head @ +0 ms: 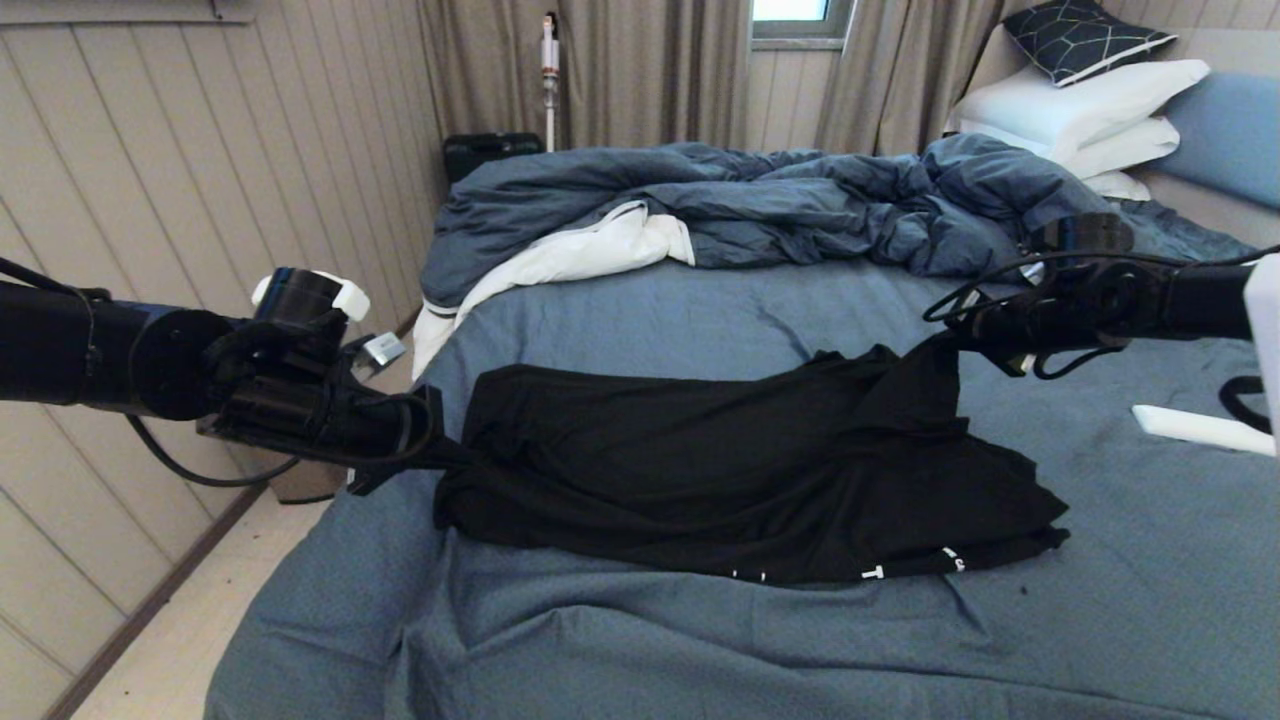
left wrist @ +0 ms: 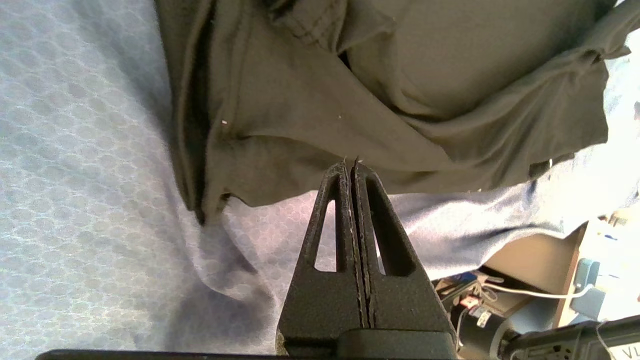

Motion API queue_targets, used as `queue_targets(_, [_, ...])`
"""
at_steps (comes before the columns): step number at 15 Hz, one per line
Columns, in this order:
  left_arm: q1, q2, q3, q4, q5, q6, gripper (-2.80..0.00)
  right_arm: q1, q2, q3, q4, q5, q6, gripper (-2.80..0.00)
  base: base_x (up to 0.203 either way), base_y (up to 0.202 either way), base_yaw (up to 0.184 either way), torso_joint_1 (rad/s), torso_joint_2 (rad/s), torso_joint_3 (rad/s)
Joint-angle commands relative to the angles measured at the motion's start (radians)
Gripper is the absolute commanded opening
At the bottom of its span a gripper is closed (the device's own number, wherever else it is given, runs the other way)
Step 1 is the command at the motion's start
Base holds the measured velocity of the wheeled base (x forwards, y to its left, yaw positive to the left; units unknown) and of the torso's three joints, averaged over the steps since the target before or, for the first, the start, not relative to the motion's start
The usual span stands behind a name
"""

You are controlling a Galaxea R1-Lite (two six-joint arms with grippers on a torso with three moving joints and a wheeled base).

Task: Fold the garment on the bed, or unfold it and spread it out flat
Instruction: Fold the black T-shirt

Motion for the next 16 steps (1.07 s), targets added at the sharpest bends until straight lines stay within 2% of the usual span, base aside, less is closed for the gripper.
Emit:
queue_targets(1, [0.0,-0.002,0.001,0.002,-0.003,-0.003,-2.8,-0.002,-0.011,0.0,0.001,0.002,0.003,-2.8,0.0,0.0,0.0,0.0,0.0,0.0])
queue_targets(5, [0.0,-0.006,0.002,0.003,-0.003,-0.003,-2.8,0.009,-0.013,0.009,0.024,-0.02,-0.04,-2.8,0.0,0.0,0.0,0.0,0.0,0.0])
queue_targets(9, [0.0,-0.006,0.002,0.003,-0.003,-0.003,-2.8,0.03,-0.062,0.013,0.069,-0.014,-0.045,-2.8,0.0,0.0,0.0,0.0,0.0,0.0])
queue_targets(10, [0.0,-0.007,0.002,0.003,-0.003,-0.003,-2.8,0.036,-0.072,0.02,0.083,-0.014,-0.053,0.0,0.0,0.0,0.0,0.0,0.0,0.0])
queue_targets(12, [0.0,-0.009,0.004,0.003,-0.003,-0.003,-2.8,0.067,-0.103,0.044,0.116,-0.01,-0.092,0.0,0.0,0.0,0.0,0.0,0.0,0.0])
queue_targets(16, [0.0,-0.014,0.009,0.002,-0.003,-0.002,-2.8,0.112,-0.152,0.033,0.209,0.006,-0.112,0.0,0.0,0.0,0.0,0.0,0.0,0.0])
